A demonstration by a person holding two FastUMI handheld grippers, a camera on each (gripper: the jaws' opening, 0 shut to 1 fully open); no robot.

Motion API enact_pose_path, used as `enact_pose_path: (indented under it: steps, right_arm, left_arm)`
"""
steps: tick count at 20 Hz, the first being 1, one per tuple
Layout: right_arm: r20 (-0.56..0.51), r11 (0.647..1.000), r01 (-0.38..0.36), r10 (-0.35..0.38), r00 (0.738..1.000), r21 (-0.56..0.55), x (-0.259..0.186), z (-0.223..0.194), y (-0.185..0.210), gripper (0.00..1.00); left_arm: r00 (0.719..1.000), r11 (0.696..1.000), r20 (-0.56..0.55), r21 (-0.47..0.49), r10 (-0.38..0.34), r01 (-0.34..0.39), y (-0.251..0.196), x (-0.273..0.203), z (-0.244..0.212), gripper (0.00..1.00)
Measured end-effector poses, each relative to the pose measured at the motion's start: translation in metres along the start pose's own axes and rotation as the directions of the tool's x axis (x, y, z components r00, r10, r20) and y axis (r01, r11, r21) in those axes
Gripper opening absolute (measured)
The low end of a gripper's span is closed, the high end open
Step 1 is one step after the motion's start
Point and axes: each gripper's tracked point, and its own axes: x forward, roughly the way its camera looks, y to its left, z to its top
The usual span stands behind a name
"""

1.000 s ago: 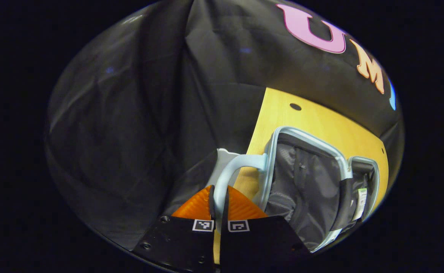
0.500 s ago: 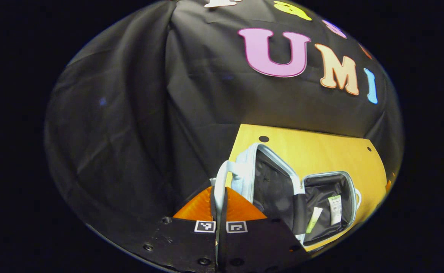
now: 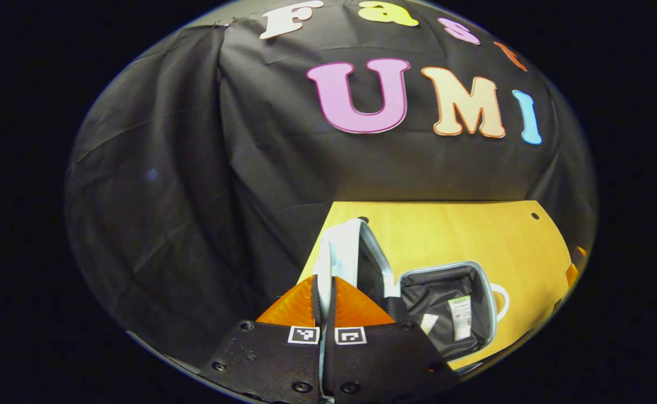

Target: First open the suitcase, pack the skin care products into it, and then close the suitcase.

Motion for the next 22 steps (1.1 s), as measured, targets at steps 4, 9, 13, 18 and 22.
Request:
enact_pose_path:
  steps: [4, 9, 13, 18, 22]
  right_arm:
    - [0.022, 1.000, -0.016, 0.015, 1.000, 0.002, -0.006, 0.009, -0.016, 0.98]
    - [0.026, 1.000, -0.015, 0.015, 1.000, 0.006, -0.011, 0.014, -0.039, 0.98]
    - [0.011, 1.000, -0.007, 0.007, 1.000, 0.003, -0.016, 0.012, -0.056, 0.98]
    - [0.024, 1.000, 0.019, -0.019, 1.000, 0.003, -0.023, 0.018, -0.070, 0.98]
    - [0.024, 0.999, 0.040, -0.040, 0.999, 0.016, -0.027, 0.017, -0.078, 0.98]
  left_arm:
    - [0.997, 0.998, 0.027, 0.016, -0.068, 0.068, -0.055, -0.009, 0.014, 0.00]
    - [0.990, 0.992, 0.064, 0.010, -0.124, 0.124, -0.116, -0.013, 0.020, 0.00]
    - [0.981, 0.984, 0.076, 0.032, -0.177, 0.175, -0.167, -0.012, 0.015, 0.00]
    - [0.960, 0.962, 0.072, 0.011, -0.272, 0.272, -0.229, -0.012, -0.004, 0.00]
    - [0.942, 0.944, 0.054, 0.018, -0.331, 0.331, -0.270, -0.005, -0.026, 0.00]
